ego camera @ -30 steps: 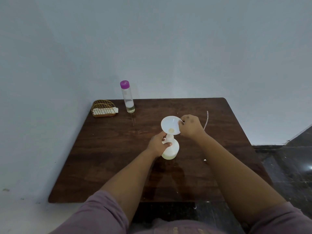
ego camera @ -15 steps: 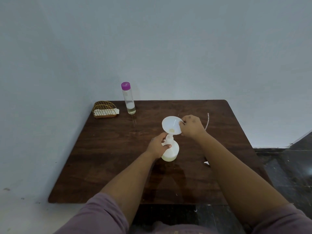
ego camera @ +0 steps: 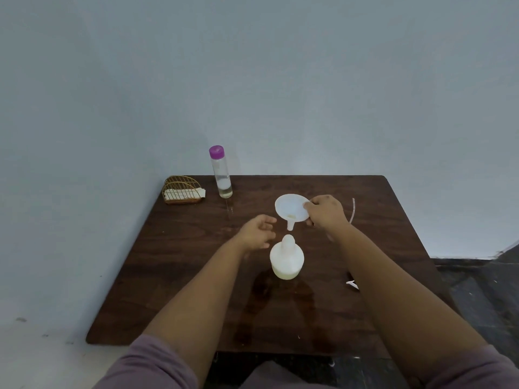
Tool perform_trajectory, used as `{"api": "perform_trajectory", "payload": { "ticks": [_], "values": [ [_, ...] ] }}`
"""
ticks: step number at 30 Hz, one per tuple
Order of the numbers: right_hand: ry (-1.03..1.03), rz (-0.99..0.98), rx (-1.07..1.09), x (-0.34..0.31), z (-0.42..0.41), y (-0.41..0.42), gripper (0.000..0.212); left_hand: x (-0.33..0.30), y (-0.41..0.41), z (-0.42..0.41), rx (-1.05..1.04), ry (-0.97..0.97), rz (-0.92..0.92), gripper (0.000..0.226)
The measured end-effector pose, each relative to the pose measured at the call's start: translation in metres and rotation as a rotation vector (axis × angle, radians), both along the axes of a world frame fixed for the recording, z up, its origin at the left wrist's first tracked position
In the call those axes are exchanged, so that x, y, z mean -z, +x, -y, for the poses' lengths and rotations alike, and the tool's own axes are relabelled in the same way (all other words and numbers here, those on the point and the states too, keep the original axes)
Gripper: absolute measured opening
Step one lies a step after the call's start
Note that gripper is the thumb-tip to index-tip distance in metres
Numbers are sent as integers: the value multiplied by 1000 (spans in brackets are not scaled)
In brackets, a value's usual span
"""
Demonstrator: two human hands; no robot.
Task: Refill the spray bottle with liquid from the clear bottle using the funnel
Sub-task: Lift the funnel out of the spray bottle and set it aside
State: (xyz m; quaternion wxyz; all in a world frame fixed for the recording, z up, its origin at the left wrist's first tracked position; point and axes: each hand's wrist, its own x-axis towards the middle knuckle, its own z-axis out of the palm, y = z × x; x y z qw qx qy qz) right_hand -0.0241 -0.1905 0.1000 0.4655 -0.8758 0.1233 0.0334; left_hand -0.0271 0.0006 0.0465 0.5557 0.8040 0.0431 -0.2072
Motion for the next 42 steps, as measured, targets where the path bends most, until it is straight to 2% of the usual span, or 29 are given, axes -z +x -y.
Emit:
{"api": "perform_trajectory", "payload": {
  "ticks": [2,5,8,10,12,15,18,22,24,25,27,31,34,37,42],
  "values": [
    [3,21,16,-3,-6,10,29,-22,12,-4,-193,-197,-45,24],
    [45,14,-10,-5,-20,28,33,-45,31,-7,-262,-328,-64,35],
    [225,-31,11,-2,-36,50,39,-50,51,-7,-227,-221,32,24],
    [344,-80,33,0,-44,67,40,-48,68,-10,-276,-159,110,26],
    [361,-114,47,3,-50,84,38,-43,86,-13,-323,-182,138,31],
    [312,-108,59,10,-56,117,42,-32,115,-16,-287,-234,141,38],
    [456,-172,73,18,-62,151,52,-20,145,-23,-258,-239,146,44],
    [596,-268,135,38,-66,190,30,-5,180,-29,-294,-408,33,31],
    [652,-275,174,51,-70,206,25,5,195,-29,-318,-467,-28,33],
    [673,-277,192,60,-72,215,26,11,202,-29,-319,-449,-49,34],
    [689,-276,211,77,-76,228,26,27,214,-29,-276,-286,-32,31],
    [603,-262,224,106,-80,247,17,55,233,-29,-96,24,128,51],
    [510,-251,180,122,-83,255,26,74,248,-32,19,202,279,46],
    [320,-244,101,138,-86,258,33,90,258,-32,43,256,315,37],
    [111,-207,66,161,-90,268,34,109,271,-28,66,313,334,38]
  ]
}}
